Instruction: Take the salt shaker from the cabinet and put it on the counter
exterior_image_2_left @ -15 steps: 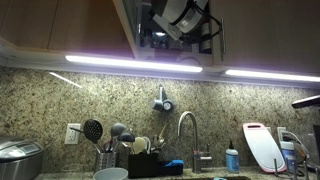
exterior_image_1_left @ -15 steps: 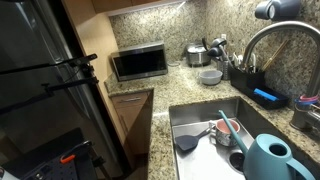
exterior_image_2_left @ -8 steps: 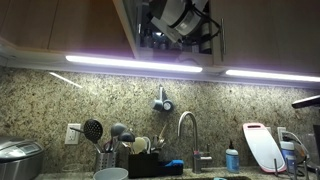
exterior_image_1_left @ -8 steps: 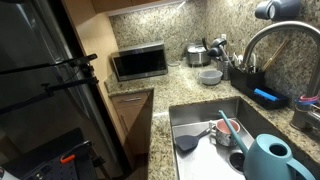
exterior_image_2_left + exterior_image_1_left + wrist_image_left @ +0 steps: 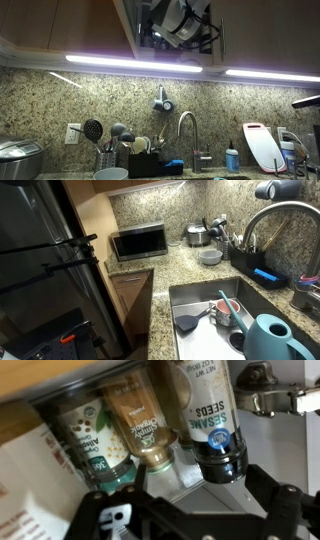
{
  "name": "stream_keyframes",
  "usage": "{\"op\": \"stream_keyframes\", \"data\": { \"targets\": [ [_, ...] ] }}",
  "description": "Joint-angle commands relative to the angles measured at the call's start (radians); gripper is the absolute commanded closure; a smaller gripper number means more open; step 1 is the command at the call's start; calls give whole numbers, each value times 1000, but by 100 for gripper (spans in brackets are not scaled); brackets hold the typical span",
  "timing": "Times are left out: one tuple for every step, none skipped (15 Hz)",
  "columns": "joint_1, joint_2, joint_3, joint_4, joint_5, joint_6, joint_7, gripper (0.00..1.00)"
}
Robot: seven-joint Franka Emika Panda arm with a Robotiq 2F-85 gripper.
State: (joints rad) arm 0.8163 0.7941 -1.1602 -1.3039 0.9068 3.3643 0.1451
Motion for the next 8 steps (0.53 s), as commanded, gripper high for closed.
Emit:
{"op": "stream_keyframes", "data": {
  "targets": [
    [-39,7,16,47,-21,-33,-2,0],
    [-47,6,27,54,-26,-31,-2,0],
    [-51,8,29,58,-28,-28,-1,0],
    [-64,10,43,70,-37,-12,-2,0],
    [-79,8,61,84,-52,-2,-7,0],
    [-93,8,75,97,-67,7,-11,0],
    [-108,7,92,112,-85,12,-13,0],
    [-123,5,109,125,-107,14,-17,0]
  ]
}}
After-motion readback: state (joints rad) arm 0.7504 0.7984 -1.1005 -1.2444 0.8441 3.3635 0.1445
